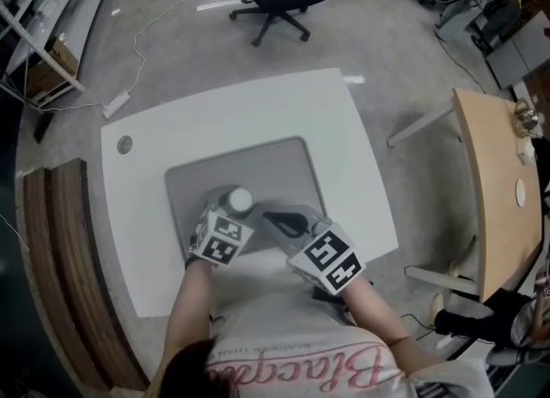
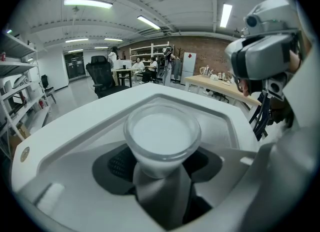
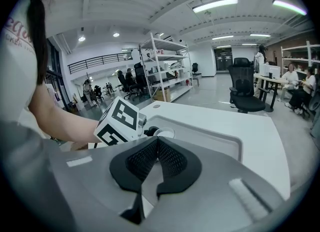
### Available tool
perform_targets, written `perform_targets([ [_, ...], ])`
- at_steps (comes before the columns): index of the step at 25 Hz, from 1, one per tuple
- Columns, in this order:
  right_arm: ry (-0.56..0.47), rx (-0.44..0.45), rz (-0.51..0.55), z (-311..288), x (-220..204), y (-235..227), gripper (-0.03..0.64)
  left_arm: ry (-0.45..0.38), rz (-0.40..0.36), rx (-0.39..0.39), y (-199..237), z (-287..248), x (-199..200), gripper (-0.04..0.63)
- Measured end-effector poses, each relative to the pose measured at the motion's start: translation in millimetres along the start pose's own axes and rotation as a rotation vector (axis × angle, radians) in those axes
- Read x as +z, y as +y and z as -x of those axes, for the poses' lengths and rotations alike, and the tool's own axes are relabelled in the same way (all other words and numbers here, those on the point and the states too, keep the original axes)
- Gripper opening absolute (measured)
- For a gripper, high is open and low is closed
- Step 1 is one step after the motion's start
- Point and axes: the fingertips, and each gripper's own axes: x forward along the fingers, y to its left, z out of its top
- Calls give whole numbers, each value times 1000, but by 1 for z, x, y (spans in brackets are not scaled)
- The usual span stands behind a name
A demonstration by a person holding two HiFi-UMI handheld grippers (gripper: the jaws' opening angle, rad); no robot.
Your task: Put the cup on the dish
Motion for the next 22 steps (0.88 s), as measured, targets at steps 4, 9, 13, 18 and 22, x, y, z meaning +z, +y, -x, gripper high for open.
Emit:
perform_targets([
  [4, -7, 7, 4, 2, 2, 2, 2, 34, -4, 9, 2, 0, -7, 316],
  [9, -24, 1, 14, 5, 3, 6, 2, 22, 24, 37, 10, 17, -2, 327],
  [13, -35, -20, 24, 7, 4, 8, 2, -6, 61, 56, 11, 40, 4, 325],
  [18, -47, -41, 44, 9, 5, 11, 2, -74, 88, 110, 7, 68, 9, 234],
  [22, -61, -44, 61, 12, 7, 16, 2, -145, 90, 167, 5, 92, 21, 133],
])
